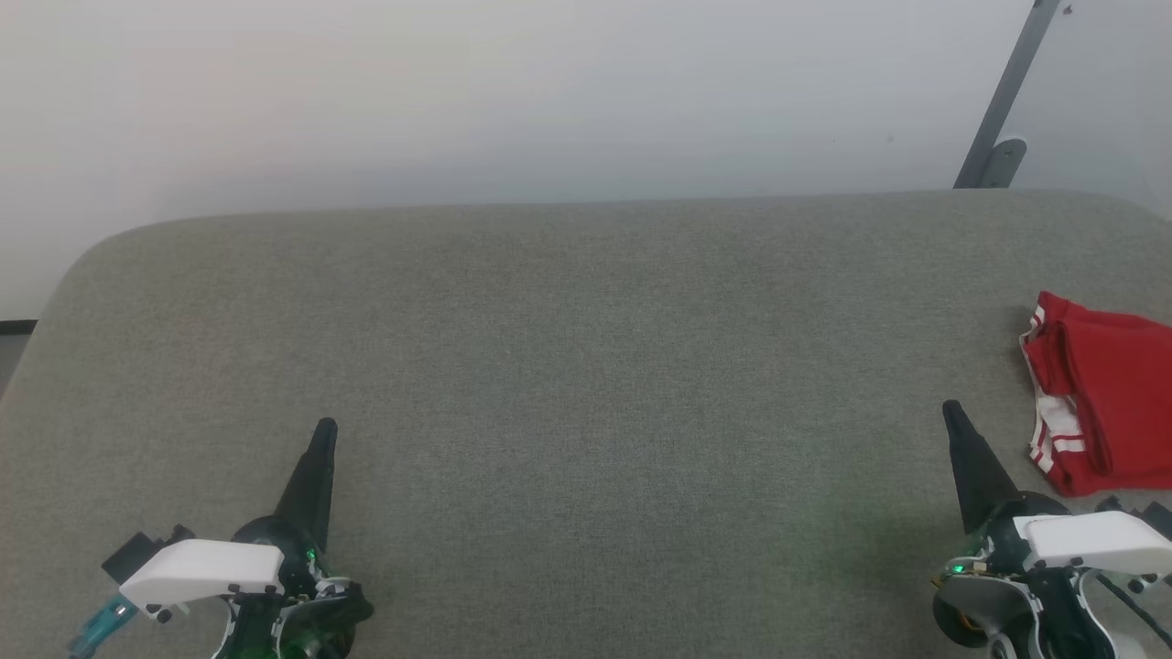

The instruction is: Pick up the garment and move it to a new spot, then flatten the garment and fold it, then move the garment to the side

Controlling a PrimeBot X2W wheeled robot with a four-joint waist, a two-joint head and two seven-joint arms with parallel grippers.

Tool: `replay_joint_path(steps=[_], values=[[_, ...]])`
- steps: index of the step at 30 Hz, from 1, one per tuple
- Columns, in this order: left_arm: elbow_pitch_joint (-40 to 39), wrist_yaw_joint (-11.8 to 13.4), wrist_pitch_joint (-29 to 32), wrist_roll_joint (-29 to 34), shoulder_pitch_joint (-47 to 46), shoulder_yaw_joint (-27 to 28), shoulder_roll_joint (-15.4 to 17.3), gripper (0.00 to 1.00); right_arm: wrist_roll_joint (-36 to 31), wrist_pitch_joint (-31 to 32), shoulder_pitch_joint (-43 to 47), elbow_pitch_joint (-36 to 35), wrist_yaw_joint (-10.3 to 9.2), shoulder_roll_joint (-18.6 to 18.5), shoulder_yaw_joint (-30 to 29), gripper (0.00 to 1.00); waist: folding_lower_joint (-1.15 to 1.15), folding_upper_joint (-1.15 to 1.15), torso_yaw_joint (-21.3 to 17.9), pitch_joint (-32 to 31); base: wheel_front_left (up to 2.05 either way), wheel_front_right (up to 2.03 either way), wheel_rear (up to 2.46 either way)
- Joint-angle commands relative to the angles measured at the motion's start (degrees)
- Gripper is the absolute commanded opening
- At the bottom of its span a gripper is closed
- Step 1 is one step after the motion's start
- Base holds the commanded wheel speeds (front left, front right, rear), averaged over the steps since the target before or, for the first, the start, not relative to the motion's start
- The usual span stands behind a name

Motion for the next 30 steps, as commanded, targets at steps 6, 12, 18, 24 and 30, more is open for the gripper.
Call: replay_joint_path(steps=[6,12,18,24,30], values=[[-0.03,-0.16,0.21,-0.15,-0.61,0.21,-0.19,0.00,0.24,0.15,-0.33,-0.23,0.00,0.22,0.01,0.00,0.00,0.00,0.00,0.00,0.00,0.00,0.00],[-0.03,-0.16,0.22,-0.14,-0.61,0.22,-0.19,0.00,0.25,0.14,-0.33,-0.23,0.00,0.22,0.02,0.00,0.00,0.00,0.00,0.00,0.00,0.00,0.00],[-0.03,-0.16,0.22,-0.14,-0.61,0.21,-0.19,0.00,0.25,0.14,-0.32,-0.23,0.00,0.22,0.01,0.00,0.00,0.00,0.00,0.00,0.00,0.00,0.00],[-0.03,-0.16,0.22,-0.13,-0.61,0.22,-0.19,0.00,0.25,0.14,-0.32,-0.23,0.00,0.22,0.03,0.00,0.00,0.00,0.00,0.00,0.00,0.00,0.00],[-0.03,-0.16,0.23,-0.13,-0.61,0.22,-0.19,0.00,0.25,0.14,-0.32,-0.23,0.00,0.22,0.01,0.00,0.00,0.00,0.00,0.00,0.00,0.00,0.00]])
